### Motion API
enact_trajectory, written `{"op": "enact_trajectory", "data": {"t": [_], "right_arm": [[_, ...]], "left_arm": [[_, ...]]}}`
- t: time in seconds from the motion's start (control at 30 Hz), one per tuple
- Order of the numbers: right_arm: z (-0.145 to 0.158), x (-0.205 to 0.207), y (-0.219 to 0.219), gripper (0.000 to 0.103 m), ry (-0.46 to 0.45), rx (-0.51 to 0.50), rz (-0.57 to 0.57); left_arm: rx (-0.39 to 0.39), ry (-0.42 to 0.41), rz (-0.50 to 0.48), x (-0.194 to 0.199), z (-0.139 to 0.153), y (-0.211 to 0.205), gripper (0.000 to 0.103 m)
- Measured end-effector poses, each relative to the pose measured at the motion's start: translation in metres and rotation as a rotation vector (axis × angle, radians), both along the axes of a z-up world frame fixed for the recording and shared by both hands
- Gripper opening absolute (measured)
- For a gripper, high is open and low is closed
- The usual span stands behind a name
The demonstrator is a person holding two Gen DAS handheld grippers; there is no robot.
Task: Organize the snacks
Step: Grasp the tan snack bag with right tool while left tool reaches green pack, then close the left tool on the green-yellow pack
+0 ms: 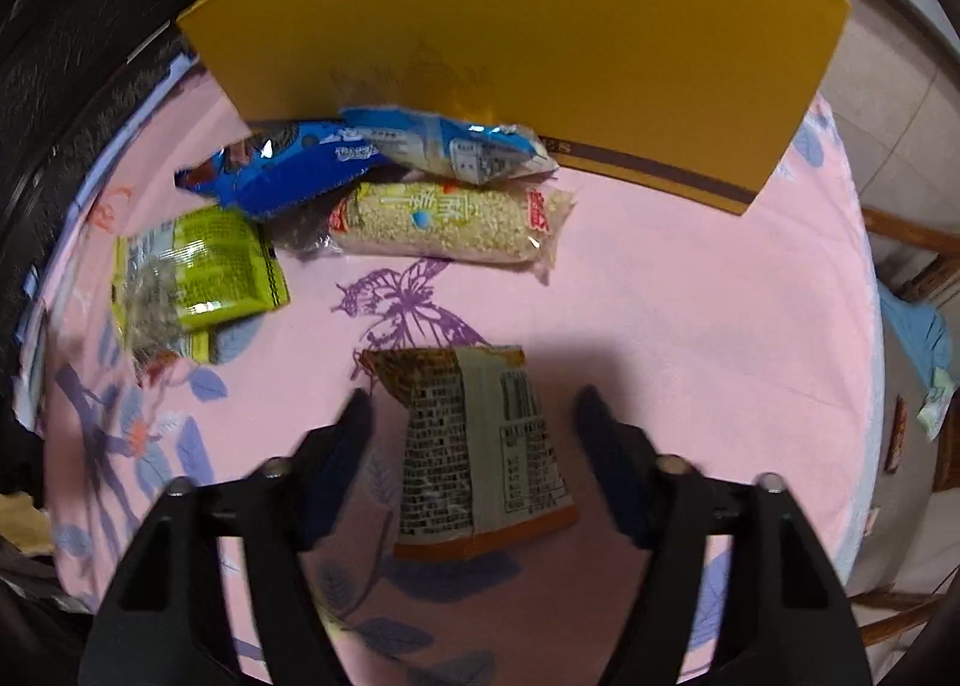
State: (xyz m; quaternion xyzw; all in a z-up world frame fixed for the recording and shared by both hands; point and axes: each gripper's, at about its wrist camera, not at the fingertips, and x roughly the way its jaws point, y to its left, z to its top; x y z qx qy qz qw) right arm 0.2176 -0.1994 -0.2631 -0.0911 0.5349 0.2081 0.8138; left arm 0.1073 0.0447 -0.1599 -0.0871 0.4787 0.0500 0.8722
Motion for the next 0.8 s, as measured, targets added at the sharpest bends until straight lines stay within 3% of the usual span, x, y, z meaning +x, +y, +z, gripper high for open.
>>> {"op": "enact_trajectory", "data": {"t": [0.27, 0.4, 0.57, 0.8], "right_arm": [[-0.001, -0.015, -0.019, 0.035, 0.031, 0.077, -0.103], [0.0, -0.02, -0.024, 0.035, 0.038, 0.096, -0.121], [0.0, -0.018, -0.027, 0.035, 0.062, 0.132, -0.15], [-0.001, -0.018, -0.031, 0.035, 0.073, 0.156, -0.172]], "left_arm": [[0.068, 0.006, -0.13, 0.028, -0.022, -0.026, 0.101], [0.085, 0.015, -0.24, 0.055, -0.039, -0.041, 0.101], [0.174, 0.042, -0.436, 0.094, -0.063, -0.059, 0.101], [0.189, 0.129, -0.651, 0.118, -0.087, -0.068, 0.101]]}}
